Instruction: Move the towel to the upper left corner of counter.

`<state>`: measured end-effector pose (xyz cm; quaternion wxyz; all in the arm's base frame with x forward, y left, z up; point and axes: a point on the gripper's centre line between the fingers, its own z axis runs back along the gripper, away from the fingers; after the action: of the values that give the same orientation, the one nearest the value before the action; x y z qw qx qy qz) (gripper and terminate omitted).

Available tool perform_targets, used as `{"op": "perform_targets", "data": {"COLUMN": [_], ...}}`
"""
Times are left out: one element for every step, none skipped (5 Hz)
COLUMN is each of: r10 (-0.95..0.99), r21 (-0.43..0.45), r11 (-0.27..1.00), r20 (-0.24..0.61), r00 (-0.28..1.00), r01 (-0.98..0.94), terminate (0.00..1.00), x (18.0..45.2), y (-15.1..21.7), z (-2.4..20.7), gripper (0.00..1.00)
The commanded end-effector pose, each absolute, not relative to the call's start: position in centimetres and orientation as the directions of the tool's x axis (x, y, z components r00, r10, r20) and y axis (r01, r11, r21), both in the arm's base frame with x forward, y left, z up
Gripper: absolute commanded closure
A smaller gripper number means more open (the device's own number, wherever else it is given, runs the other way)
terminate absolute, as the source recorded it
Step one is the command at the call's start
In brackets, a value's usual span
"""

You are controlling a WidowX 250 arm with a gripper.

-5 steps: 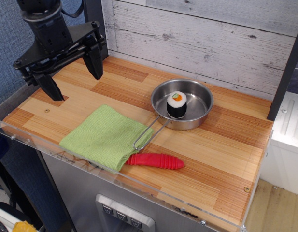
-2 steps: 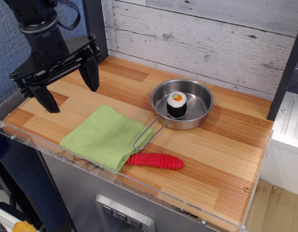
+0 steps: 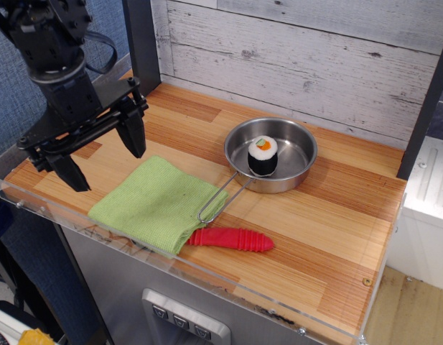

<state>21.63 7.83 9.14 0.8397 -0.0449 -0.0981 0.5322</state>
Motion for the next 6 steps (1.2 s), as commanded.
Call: {"op": "perform_targets", "data": {"r10": [0.923,0.923,0.922,0.917,0.917,0.917], "r21": [-0.188,-0.170,-0.142,-0.117,-0.131,-0.114], "r11": [0.385,0.384,0.387,0.397,0.398,0.396], "r20": [0.100,0.096,0.096,0.089,0.089,0.098], "r00": [0.372,0.373,0.376,0.388,0.389,0.386], "r01": [-0.904,-0.907,-0.911,-0.910,-0.908,-0.911], "terminate": [0.00,0.00,0.00,0.00,0.00,0.00], "x": [23.6,24.6,25.4,25.5,25.5,25.9], "y": [7.9,7.5,7.0,6.7,6.6,6.9], "z": [8.2,6.8,5.2,3.7,2.5,2.0], "gripper": [0.00,0.00,0.00,0.00,0.00,0.00]}}
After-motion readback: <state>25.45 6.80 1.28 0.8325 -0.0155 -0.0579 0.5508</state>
